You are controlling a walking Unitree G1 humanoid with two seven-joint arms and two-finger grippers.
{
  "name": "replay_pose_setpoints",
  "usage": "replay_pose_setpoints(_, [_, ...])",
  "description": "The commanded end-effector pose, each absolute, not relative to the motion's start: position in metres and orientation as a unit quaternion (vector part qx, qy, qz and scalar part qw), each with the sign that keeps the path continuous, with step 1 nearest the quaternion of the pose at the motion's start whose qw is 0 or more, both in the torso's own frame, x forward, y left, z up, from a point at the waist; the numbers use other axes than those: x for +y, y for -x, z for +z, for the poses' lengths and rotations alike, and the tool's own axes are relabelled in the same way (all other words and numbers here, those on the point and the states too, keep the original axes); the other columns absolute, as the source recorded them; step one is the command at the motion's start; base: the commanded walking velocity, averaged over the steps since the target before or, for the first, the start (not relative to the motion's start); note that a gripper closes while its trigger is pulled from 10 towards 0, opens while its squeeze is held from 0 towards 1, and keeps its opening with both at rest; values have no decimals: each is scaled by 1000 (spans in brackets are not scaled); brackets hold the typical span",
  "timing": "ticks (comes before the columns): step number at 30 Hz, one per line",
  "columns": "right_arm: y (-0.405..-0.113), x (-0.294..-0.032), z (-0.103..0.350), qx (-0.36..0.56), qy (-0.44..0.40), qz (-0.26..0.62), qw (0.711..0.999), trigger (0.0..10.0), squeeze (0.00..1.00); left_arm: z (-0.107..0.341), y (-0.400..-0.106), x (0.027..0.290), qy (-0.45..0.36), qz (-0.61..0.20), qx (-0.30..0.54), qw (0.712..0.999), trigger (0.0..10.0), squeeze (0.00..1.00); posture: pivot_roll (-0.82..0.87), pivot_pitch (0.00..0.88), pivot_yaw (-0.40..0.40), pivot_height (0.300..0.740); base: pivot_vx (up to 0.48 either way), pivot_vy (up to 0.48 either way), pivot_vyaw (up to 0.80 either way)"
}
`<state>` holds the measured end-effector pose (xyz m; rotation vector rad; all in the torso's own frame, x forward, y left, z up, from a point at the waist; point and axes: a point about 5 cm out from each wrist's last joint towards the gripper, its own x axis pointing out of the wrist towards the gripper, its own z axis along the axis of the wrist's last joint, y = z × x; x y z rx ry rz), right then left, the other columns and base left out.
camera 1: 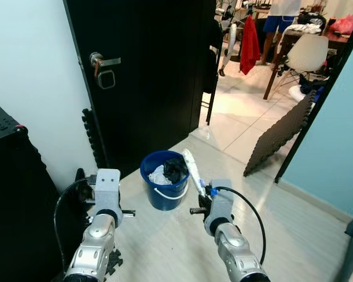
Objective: Clean up the room
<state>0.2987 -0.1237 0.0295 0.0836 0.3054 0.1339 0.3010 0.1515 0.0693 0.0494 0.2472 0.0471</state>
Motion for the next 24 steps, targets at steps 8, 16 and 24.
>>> replay_pose_setpoints(8, [-298,-119,29,154,-38,78,984,10000,0,69,-303,152,-23,15,120,992,10000,0,75,0,-23,740,392,0,0])
replay_pose_setpoints(16, [-298,-117,29,155,-35,84,984,10000,0,68,-301,152,-25,14,120,992,10000,0,76,0,-23,740,412,0,0])
replay_pose_setpoints(24, [-298,-116,28,156,-29,89,983,10000,0,69,-301,154,-27,14,117,993,10000,0,81,0,-25,740,410,0,0])
